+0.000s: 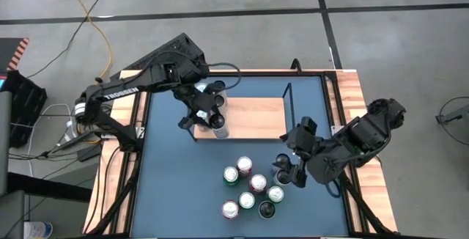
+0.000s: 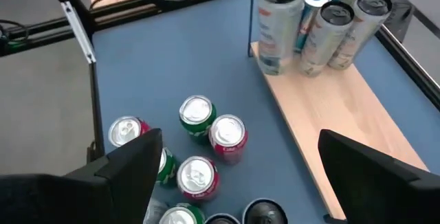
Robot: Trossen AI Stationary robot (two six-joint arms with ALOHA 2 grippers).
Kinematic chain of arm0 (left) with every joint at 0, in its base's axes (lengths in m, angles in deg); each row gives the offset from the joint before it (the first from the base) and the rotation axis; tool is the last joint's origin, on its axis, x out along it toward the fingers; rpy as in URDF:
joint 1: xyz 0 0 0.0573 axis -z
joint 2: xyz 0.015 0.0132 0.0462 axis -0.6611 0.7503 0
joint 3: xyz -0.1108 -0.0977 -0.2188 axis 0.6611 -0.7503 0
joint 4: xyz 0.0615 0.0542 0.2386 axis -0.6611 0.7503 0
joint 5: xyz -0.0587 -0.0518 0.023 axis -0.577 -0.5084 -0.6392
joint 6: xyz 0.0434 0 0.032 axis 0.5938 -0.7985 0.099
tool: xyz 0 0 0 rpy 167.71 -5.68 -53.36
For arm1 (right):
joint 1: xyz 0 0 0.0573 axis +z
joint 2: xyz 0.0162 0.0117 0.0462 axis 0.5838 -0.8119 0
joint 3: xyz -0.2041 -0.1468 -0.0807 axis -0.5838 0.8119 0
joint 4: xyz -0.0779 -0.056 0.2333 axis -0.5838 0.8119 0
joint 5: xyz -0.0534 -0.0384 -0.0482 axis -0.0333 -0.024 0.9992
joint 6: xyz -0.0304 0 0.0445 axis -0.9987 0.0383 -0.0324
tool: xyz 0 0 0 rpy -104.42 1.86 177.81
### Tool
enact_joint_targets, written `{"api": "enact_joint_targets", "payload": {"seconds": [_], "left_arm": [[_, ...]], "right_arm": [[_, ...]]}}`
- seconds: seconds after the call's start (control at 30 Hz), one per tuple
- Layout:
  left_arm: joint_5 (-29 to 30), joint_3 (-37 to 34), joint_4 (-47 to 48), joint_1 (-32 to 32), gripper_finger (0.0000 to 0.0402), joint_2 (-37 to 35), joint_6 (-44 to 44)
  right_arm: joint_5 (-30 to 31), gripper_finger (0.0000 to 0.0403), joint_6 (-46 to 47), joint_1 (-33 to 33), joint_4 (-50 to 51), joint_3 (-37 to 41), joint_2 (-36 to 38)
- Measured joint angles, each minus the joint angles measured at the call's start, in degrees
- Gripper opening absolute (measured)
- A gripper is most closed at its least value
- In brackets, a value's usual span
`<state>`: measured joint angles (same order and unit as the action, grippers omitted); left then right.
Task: Place canned beverage on shelf
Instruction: Put the white and orange soda can on the shelf aligned with the other white and orange soda cans
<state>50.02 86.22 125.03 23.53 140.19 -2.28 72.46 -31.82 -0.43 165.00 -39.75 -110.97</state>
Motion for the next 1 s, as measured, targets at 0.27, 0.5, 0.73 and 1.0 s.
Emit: {"api": "enact_joint_targets", "payload": {"seconds": [0.27,0.5,0.73,1.0], "left_arm": [[2.9,-6.5,-4.3,0.0,0.0232,-0.8,1.4],[0.4,-11.8,-7.6,-2.2,0.0234,-1.2,2.2],[-1.7,-13.5,-10.2,-5.3,0.0235,-1.2,1.4],[-4.9,-13.6,-10.0,-8.2,0.0235,-1.8,0.7]], "right_arm": [[0.3,0.0372,0.0,-1.5,-2.8,0.1,-1.1],[0.3,0.0372,0.6,-1.2,-3.9,0.1,-2.2],[0.3,0.0372,1.4,-1.0,-3.7,0.0,-3.1],[0.5,0.0372,1.5,-1.1,-3.6,0.0,-3.7]]}}
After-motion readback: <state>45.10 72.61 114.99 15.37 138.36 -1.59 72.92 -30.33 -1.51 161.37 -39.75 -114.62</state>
